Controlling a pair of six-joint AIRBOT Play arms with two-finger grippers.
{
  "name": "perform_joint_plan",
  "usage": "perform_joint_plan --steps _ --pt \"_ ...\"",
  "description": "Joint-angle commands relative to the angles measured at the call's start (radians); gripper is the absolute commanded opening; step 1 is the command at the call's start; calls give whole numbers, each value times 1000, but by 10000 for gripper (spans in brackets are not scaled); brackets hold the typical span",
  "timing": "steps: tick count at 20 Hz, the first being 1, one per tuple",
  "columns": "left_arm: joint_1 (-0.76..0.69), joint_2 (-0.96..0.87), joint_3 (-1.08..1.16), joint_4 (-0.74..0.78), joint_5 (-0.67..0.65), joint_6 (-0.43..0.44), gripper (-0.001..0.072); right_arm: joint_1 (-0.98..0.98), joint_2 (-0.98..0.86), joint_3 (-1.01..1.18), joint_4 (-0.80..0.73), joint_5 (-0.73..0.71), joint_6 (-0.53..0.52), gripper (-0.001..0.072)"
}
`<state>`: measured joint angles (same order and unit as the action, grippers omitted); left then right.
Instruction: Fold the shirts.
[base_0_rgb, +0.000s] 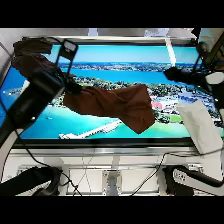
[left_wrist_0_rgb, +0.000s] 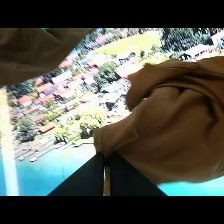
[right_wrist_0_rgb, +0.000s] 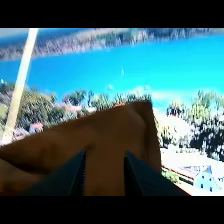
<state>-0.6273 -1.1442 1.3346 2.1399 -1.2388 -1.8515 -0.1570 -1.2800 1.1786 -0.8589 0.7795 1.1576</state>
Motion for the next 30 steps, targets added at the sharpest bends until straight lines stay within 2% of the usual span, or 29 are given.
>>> perform_joint_plan --steps 1,3,4,6,8,13,19,30 --pt "12 -15 -69 -22 103 -24 19 13 -98 -13 -1 9 2 294" --pt "12 -15 -69 -11 143 -48 19 13 -98 -68 -2 71 1 301" --pt "12 -15 -69 -11 155 -53 19 13 -98 -114 -2 93 1 328" --pt "12 -15 -69 -11 166 -58 19 13 -100 -222 6 47 -2 330" --pt "12 -15 -69 -11 171 -57 19 13 -109 -294 74 22 -8 338" --pt "12 -15 -69 -12 179 -57 19 91 -183 -321 301 -22 -149 341" --pt "12 -15 -69 -11 172 -56 19 124 -202 -321 288 -125 -149 340" --pt "12 -15 -69 -11 172 -56 19 77 -204 -321 290 -132 -148 340"
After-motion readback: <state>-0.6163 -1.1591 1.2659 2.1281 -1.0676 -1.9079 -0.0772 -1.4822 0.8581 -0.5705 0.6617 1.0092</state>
